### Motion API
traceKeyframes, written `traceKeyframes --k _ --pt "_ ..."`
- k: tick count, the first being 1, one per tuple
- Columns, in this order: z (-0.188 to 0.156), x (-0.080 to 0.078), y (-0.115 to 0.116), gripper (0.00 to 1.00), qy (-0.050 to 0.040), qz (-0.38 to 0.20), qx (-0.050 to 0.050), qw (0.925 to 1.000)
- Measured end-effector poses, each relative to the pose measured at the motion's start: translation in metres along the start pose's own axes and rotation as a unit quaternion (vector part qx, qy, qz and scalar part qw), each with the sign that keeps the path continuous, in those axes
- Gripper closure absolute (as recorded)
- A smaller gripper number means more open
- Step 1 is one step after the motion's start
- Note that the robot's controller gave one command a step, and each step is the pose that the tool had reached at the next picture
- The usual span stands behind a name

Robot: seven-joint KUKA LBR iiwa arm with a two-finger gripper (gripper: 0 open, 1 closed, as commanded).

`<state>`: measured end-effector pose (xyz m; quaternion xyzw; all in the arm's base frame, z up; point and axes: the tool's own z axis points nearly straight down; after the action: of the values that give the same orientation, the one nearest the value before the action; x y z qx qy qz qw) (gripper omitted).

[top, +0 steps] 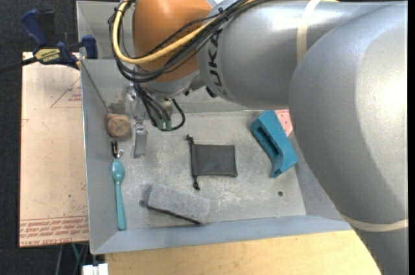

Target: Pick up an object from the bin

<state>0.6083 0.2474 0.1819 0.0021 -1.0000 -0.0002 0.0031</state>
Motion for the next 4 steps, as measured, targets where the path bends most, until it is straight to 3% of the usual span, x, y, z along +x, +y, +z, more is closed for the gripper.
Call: traceKeyframes --k 1,2,3,4 --pt "-0.005 -0.002 -0.001 0.0 -0.0035 0.002 -0.001 1.0" --pt "0.063 0.053 -0.045 0.0 -0.004 -0.06 -0.001 0.9982" --pt "0.058 0.121 -0.012 0.0 -0.0075 -0.093 -0.004 0.9956" --pt "0.067 0.124 -0.08 0.0 -0.0004 0.031 0.002 0.9995"
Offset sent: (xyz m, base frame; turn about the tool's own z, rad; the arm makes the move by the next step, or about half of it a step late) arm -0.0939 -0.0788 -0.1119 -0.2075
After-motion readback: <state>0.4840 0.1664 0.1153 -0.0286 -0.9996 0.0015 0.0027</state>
